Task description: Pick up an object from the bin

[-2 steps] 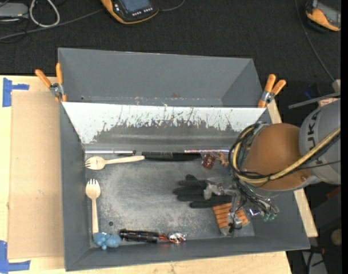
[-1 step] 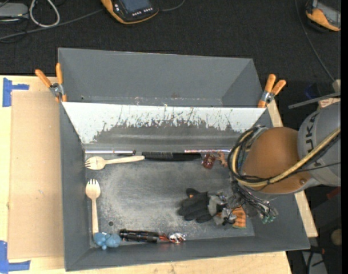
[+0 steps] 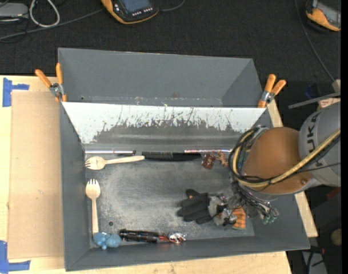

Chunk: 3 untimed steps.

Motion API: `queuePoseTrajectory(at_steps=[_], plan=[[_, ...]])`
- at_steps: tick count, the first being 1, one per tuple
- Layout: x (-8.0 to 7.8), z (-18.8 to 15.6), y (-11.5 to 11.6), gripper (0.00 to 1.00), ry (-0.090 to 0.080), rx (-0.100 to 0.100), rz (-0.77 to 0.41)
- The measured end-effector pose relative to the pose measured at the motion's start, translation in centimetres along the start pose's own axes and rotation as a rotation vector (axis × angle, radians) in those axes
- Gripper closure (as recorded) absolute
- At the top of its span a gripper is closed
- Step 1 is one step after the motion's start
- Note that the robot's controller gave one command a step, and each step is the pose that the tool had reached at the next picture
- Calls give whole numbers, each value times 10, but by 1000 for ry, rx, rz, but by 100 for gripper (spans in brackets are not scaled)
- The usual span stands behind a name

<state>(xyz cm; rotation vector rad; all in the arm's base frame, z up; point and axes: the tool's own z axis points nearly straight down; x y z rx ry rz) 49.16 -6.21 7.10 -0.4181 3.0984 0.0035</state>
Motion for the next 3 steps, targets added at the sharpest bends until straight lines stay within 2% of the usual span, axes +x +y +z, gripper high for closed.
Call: queuePoseTrajectory(at_steps=[1, 2, 3], plan=[[2, 1, 6, 100, 0, 1, -87], [3, 1, 23, 100, 2, -2, -136], [3, 1, 19, 100, 1, -2, -107]])
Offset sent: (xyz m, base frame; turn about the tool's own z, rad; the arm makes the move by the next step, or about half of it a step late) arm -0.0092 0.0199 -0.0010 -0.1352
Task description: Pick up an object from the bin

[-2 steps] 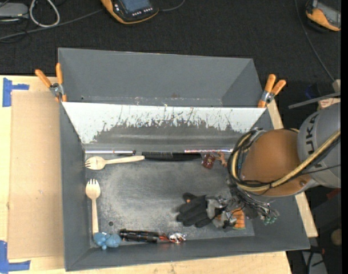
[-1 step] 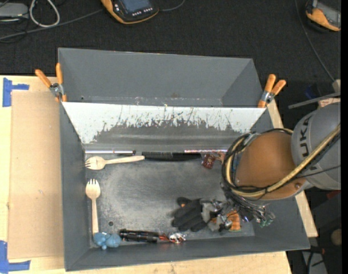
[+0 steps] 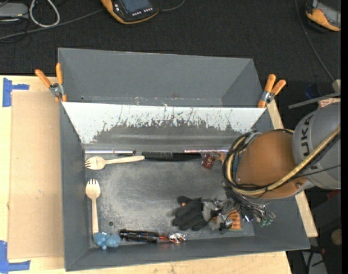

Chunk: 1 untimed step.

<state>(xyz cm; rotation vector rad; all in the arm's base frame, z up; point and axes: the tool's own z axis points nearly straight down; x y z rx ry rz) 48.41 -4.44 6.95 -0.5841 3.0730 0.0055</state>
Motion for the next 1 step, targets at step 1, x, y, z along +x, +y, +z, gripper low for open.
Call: queuePoseTrajectory(at_steps=[1], plan=[[7, -61, 2, 100, 3, -2, 10]])
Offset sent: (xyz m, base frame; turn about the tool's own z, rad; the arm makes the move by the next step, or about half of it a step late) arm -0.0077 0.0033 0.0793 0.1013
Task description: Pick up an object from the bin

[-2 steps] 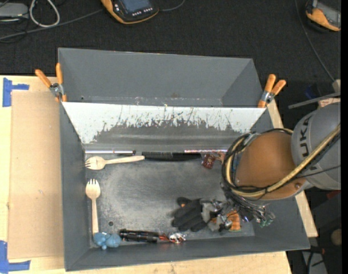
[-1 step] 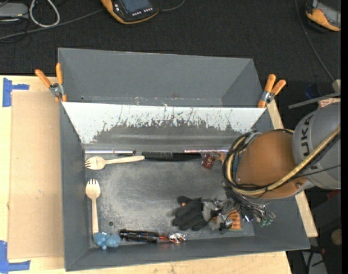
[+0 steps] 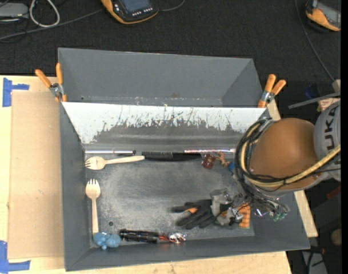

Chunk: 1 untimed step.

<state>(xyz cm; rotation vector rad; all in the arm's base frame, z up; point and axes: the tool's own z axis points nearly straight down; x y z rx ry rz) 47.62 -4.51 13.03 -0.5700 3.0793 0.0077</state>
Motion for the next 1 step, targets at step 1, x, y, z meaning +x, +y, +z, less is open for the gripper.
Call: queuePoseTrajectory(at_steps=[1], plan=[[-2, -10, 1, 100, -2, 0, 40]])
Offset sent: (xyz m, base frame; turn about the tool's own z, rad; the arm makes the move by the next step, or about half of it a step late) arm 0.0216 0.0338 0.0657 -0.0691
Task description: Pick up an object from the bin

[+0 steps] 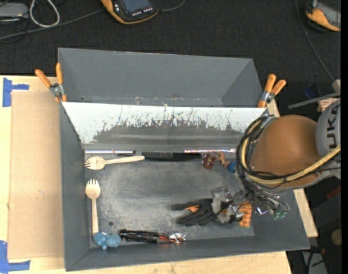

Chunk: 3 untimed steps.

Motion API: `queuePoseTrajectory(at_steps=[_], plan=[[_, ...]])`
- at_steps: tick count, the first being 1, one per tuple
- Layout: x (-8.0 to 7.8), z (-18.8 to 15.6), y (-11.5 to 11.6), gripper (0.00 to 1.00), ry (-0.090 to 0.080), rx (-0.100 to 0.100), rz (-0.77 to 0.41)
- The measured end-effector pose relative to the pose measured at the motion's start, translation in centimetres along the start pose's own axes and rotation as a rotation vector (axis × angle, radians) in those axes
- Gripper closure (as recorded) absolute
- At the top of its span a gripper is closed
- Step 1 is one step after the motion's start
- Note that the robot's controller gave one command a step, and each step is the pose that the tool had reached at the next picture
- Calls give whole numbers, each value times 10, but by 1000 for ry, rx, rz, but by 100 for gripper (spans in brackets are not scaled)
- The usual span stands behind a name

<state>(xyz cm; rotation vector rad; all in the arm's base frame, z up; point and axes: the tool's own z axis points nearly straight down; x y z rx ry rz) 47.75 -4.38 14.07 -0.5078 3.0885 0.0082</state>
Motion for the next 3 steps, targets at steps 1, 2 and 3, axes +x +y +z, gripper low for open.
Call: queuePoseTrajectory(at_steps=[1, 2, 3], plan=[[-21, -38, 18, 100, 1, -1, -61], [-12, 19, 9, 100, 2, 0, 17], [-19, 47, 36, 100, -3, 0, -231]])
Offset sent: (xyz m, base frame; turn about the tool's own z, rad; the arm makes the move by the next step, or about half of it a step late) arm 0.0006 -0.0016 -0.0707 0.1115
